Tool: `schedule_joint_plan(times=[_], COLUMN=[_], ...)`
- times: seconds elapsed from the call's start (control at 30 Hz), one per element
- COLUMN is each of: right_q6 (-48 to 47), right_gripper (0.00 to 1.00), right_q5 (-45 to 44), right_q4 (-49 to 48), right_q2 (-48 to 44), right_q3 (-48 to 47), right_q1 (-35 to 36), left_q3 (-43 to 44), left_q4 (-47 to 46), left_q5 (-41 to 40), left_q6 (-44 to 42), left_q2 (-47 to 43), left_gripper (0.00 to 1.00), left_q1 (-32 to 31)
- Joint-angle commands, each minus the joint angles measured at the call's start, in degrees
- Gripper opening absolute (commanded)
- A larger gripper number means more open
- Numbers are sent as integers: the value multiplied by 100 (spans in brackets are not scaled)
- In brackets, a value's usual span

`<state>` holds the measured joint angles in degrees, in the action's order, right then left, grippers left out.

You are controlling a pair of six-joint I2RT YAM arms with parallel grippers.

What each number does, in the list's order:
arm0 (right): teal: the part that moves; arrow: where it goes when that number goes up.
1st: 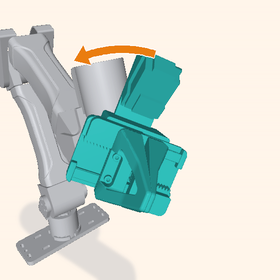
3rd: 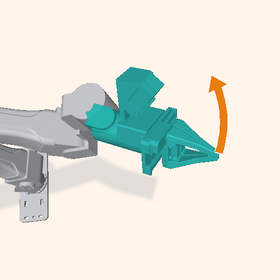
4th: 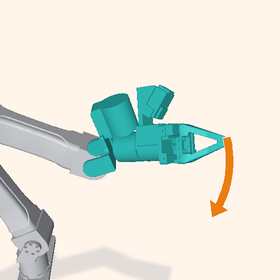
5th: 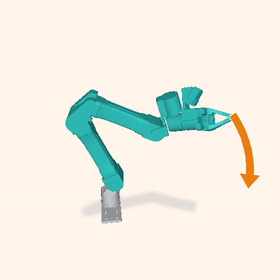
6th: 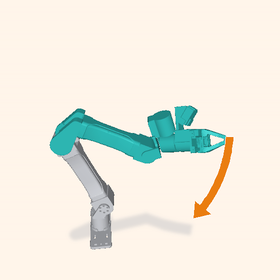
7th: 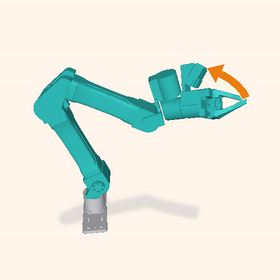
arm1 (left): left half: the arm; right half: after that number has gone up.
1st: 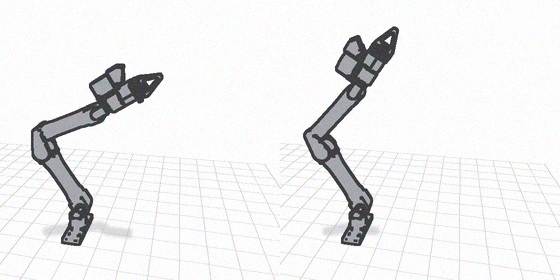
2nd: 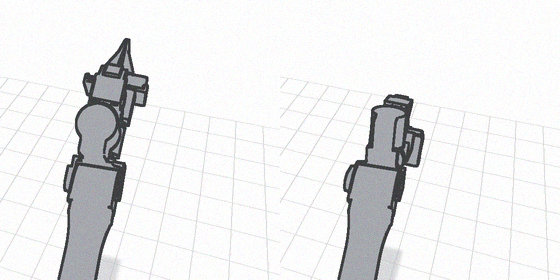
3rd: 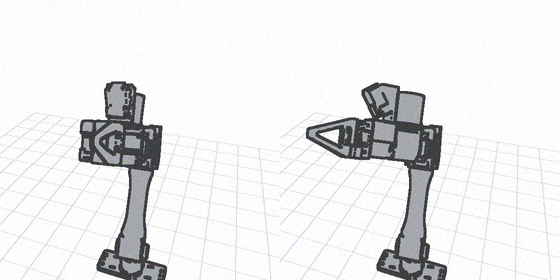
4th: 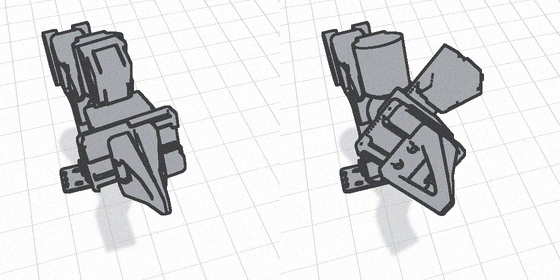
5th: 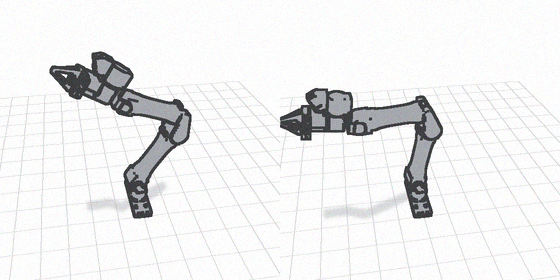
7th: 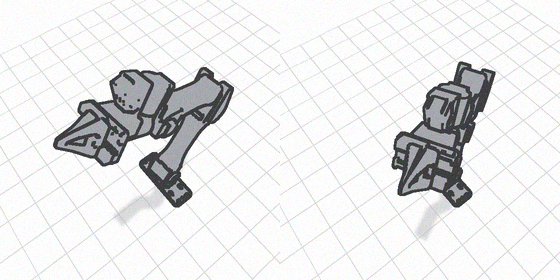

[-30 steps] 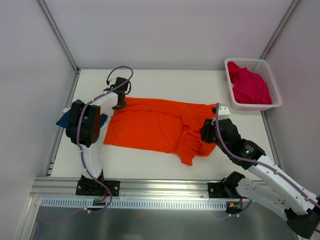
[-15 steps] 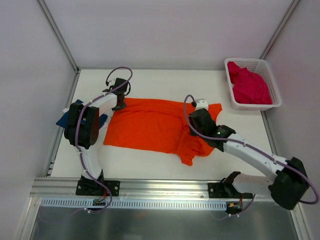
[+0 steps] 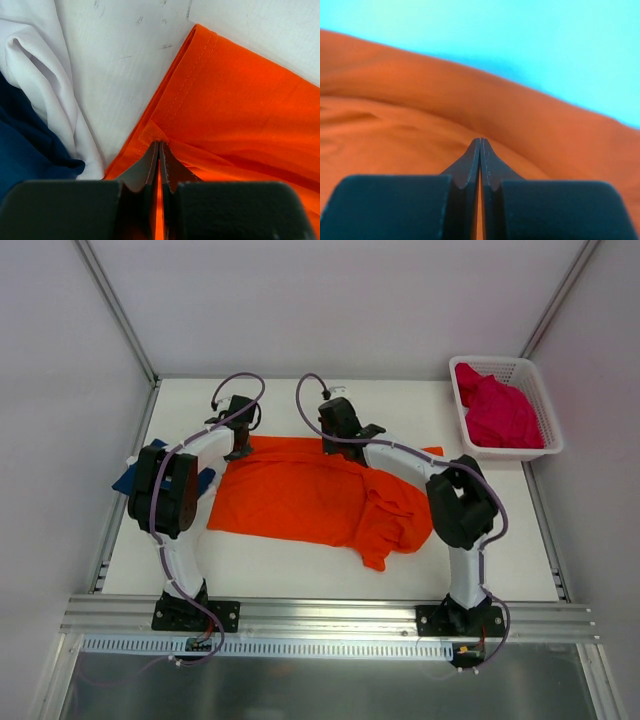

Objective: Fold and stack the t-shirts
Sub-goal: Fold the flattened tshirt in 1/3 of the way

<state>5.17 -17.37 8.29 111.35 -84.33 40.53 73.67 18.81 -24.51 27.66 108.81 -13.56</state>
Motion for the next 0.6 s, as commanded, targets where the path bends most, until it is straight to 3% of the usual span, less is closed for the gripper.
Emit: schedule_joint_plan(times=[0.0,0.13,0.57], right_q6=[-104,-78,2], right_gripper=[1,1,1], right_q5=[278,400,612], right_q4=[295,480,498], right_q2=[623,1090,1381], right_q3=[-909,-1383,-1244], right_q1=[-45,-54,-72], left_q3=[16,16,16], left_q4=[88,88,88], left_q5=[-80,-106,-115], left_q6=[29,11,11], left_q2=[-176,-150,-141], left_gripper=[0,0,0], left_q1=[-50,-50,-59])
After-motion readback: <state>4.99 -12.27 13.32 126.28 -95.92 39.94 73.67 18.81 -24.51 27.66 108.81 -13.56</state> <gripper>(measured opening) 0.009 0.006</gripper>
